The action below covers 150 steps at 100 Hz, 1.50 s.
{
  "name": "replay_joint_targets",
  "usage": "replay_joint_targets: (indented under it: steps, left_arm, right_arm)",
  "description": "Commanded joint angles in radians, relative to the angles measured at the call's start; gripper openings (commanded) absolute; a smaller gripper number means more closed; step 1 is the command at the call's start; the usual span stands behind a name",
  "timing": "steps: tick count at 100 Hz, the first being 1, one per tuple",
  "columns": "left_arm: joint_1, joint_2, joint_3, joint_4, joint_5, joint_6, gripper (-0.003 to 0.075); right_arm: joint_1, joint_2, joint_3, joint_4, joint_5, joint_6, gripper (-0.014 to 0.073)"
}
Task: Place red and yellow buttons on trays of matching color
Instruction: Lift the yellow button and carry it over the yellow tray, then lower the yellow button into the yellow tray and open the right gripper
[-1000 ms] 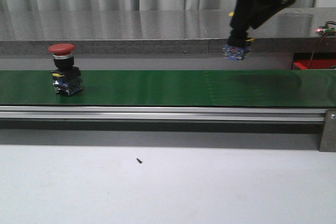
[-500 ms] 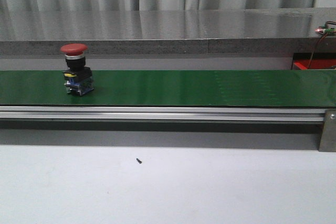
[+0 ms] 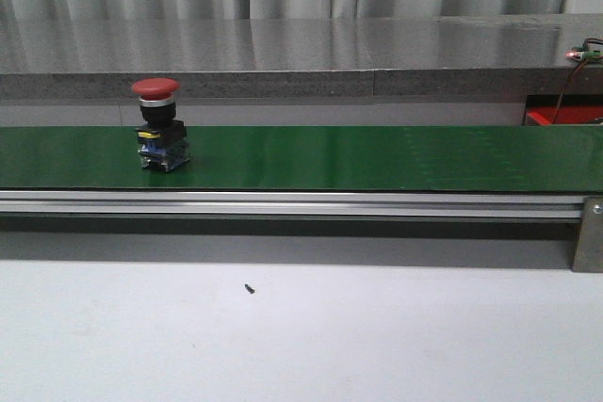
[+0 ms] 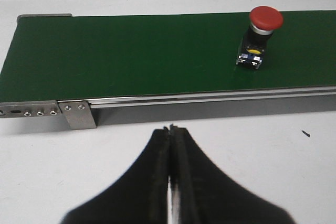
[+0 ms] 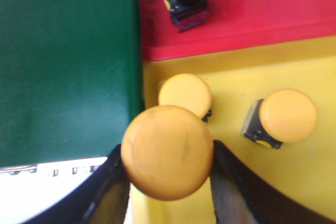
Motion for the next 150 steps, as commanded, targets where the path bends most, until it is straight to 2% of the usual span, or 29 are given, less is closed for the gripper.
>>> replay_joint_targets:
  steps: [1, 18, 57, 126, 138, 150]
  left_arm:
    - [-0.005, -0.002, -0.027, -0.034, -0.06, 0.001, -0.002]
    - [-0.005, -0.002, -0.027, -0.034, -0.06, 0.001, -0.002]
    - [-0.005, -0.002, -0.027, -0.034, -0.061, 0.001, -0.002]
    - [-0.005, -0.002, -0.027, -0.034, -0.061, 0.001, -0.002]
    - [-0.005, -0.002, -0.027, -0.034, -0.061, 0.001, -0.002]
    - [-0.005, -0.002, -0.027, -0.034, -0.061, 0.001, -0.002]
  right_arm:
    - [-0.035, -0.03, -0.021, 0.023, -0.046, 0.022, 0.0066]
    - [-0.039, -0.028, -0.013, 0.024, -0.047, 0.023, 0.0066]
    - [-0.039, -0.017, 0.096, 0.034, -0.191, 0.024, 0.0066]
    - [-0.039, 0.08, 0.097, 0.078, -0.182, 0.024, 0.0071]
    - [-0.039, 0.08, 0.097, 0.078, -0.182, 0.024, 0.0139]
    - [-0.039, 0.08, 0.097, 0.078, -0.183, 0.024, 0.0314]
